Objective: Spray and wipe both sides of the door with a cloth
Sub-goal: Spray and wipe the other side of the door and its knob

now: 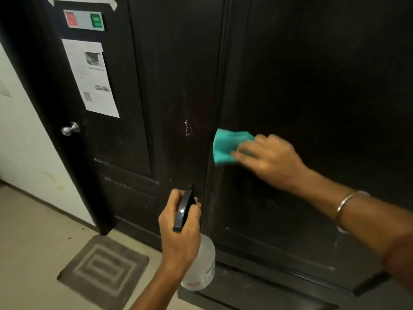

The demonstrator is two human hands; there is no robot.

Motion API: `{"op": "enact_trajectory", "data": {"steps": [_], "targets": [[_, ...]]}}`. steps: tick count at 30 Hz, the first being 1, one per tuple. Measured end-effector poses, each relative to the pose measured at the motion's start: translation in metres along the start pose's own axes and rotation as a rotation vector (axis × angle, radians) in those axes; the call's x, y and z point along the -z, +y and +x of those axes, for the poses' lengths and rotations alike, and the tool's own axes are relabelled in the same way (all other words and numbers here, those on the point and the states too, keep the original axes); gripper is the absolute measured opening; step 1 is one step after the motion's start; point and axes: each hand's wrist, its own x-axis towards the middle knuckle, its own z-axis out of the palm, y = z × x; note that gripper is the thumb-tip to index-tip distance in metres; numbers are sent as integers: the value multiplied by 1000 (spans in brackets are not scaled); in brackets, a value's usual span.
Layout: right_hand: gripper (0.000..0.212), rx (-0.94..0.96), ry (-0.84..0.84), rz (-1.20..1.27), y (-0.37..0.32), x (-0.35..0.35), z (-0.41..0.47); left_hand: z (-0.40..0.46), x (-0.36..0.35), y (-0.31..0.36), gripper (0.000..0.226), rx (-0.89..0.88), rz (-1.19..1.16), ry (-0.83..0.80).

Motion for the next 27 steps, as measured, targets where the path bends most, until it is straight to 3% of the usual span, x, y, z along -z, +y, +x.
{"op": "enact_trajectory", "data": {"steps": [3,8,12,15,16,18,20,23,27], "targets": [[28,-297,270,-81,46,30,65,6,11,0,17,-2,3,16],[27,-506,385,-108,42,28,134,27,29,-8,8,-15,-7,29],[22,-290,192,89,-45,-35,113,47,47,-22,7,-20,-55,-21],[22,0,-157,151,-111,-74,73,59,61,-33,5,-23,-65,-67],[28,59,-253,152,-120,-77,66,63,66,-36,5,-21,-58,-83],[30,119,-289,108,-110,-71,73,69,75,-42,4,-10,-56,-102],[24,88,-141,-23,-77,-52,102,76,83,-47,8,0,-46,-119],[19,-199,237,-253,-5,-11,155,83,89,-53,16,0,-30,-140],[25,-455,375,-320,11,4,181,85,88,-55,5,-10,-60,-178]]}}
